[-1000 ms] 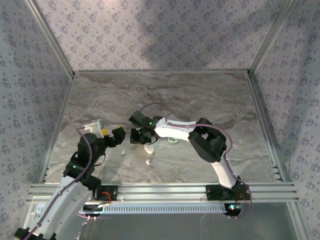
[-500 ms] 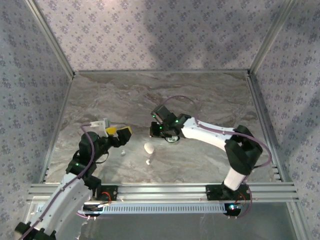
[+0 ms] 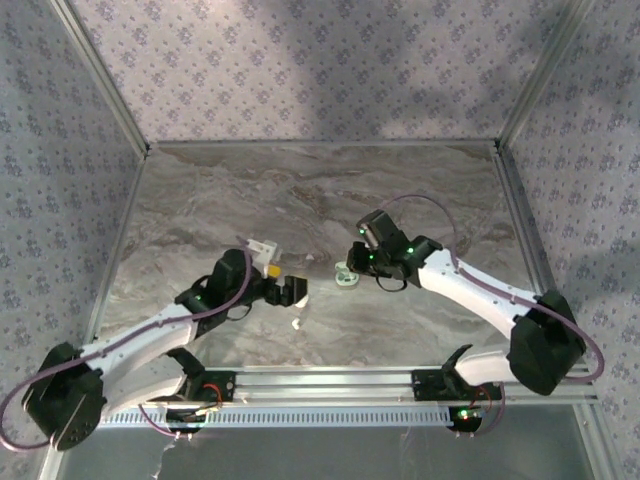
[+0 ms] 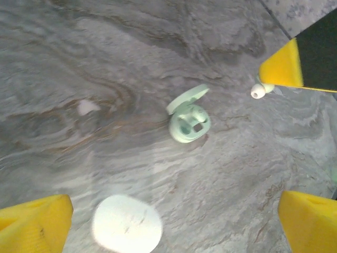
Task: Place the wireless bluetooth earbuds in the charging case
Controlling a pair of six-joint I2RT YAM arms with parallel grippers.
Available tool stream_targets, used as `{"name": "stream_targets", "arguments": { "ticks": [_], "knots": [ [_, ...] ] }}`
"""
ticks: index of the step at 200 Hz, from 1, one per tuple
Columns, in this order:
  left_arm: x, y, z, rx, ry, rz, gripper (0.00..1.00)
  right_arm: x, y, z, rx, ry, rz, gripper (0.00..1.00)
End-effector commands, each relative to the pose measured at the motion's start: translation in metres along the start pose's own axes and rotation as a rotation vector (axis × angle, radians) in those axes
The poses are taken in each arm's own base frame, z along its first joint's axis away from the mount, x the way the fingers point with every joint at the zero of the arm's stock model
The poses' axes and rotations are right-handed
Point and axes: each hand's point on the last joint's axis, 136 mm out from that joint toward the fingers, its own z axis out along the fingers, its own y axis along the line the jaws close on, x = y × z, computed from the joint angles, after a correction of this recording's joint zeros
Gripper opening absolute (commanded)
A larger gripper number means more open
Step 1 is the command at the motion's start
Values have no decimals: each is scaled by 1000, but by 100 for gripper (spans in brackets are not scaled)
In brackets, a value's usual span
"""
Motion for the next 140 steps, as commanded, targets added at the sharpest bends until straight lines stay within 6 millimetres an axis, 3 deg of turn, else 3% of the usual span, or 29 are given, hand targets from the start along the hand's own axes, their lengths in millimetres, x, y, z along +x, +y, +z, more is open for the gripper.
{"name": "stream_targets", "arguments": {
  "ticks": [1,29,59,140],
  "knots": [
    [-8,-19,12,21,10,116,100,6,-25,-9,72,2,-7,18],
    [0,-28,21,17,42,181,100,8,-33,-12,90,1,-6,18],
    [-2,-24,16,-11,10,202,100,12,-32,-6,97,13,-21,18],
    [-13,24,11,-84,-16,-28,100,27,-9,30,222,74,-158,18]
  ]
}}
